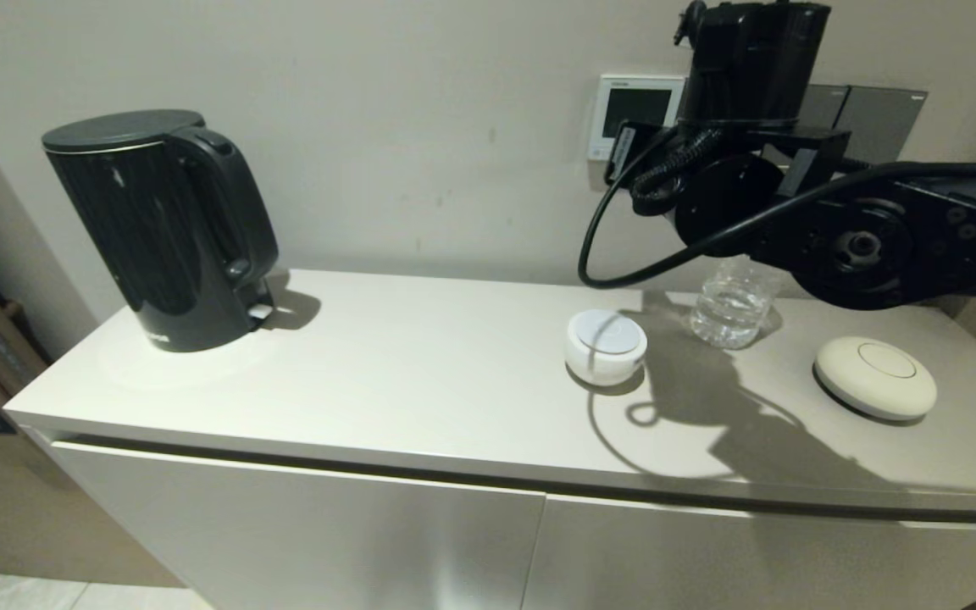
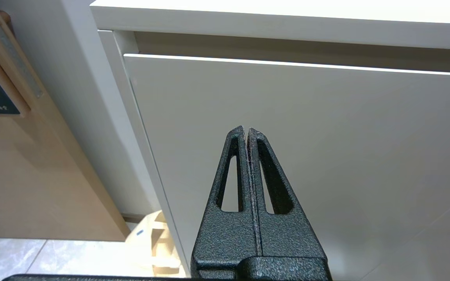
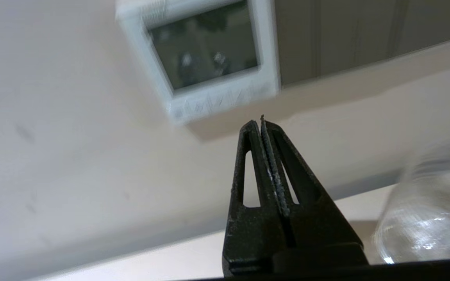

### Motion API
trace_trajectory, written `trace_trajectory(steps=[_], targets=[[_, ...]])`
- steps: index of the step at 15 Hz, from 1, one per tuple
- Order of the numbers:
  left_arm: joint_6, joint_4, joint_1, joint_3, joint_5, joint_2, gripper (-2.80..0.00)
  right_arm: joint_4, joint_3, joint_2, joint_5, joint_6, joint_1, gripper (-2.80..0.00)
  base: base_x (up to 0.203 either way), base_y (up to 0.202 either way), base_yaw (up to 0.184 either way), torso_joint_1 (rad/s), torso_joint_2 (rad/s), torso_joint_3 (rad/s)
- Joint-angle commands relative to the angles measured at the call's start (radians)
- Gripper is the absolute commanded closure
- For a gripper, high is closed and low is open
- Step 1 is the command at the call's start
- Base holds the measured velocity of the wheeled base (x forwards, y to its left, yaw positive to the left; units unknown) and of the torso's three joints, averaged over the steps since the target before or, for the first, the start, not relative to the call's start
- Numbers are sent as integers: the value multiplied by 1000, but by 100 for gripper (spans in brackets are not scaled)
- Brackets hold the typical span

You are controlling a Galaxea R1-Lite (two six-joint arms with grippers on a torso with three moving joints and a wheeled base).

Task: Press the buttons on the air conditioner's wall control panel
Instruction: Turn on the central air conditioner

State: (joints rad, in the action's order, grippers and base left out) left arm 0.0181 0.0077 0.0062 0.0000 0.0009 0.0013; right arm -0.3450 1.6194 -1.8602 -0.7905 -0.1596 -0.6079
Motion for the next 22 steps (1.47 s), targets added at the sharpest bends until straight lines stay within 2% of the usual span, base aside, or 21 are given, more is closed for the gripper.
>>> trace_trajectory(steps=[1,6,17,22], targets=[[-1,0,1,0,1,0,0,-47,-45,-1,33,6,12,0,0,0,0,0,0,0],[-1,0,1,0,1,0,0,-49,-22,-49,79,8,70,0,0,0,0,0,0,0],[0,0,0,0,1,0,0,-40,121,-141,82,23,108,0,0,0,0,0,0,0],[0,0,1,0,1,0,0,-38,134,-156,86,25,139,0,0,0,0,0,0,0]])
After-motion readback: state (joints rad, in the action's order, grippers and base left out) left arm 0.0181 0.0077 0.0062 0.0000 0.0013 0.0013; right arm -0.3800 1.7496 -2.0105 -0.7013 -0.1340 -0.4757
